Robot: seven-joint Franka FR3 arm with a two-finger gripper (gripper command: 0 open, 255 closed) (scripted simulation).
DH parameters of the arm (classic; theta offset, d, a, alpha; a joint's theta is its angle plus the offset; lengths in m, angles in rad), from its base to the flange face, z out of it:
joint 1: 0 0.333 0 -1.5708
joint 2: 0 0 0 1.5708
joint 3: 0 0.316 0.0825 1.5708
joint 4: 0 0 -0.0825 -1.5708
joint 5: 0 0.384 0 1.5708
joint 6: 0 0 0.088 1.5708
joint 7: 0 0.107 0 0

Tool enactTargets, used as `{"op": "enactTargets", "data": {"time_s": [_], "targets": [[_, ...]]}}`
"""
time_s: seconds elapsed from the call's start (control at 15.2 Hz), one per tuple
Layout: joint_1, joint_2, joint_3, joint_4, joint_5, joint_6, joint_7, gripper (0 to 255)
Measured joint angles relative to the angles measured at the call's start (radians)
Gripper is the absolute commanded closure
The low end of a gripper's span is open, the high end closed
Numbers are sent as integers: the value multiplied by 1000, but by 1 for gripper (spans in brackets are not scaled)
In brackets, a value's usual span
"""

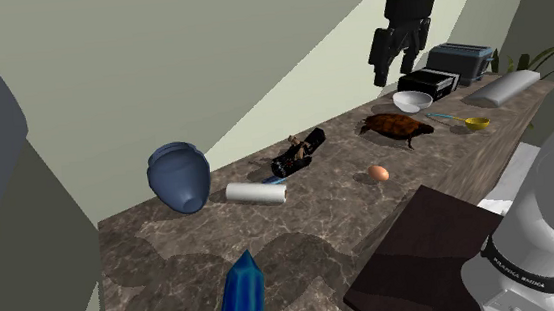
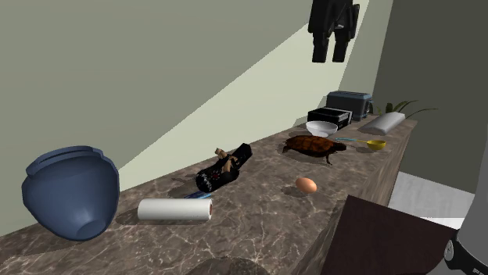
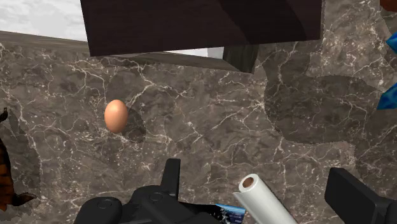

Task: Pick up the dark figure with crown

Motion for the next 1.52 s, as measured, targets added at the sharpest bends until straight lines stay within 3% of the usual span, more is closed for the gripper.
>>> {"op": "enactTargets", "data": {"time_s": [0.26,0.86,1.52], "targets": [[-3,53,-6,-10,-7,63,-9,0],[-19,354,-48,27,-34,330,-60,0],[-31,726,-80,202,-34,533,-112,0]]}}
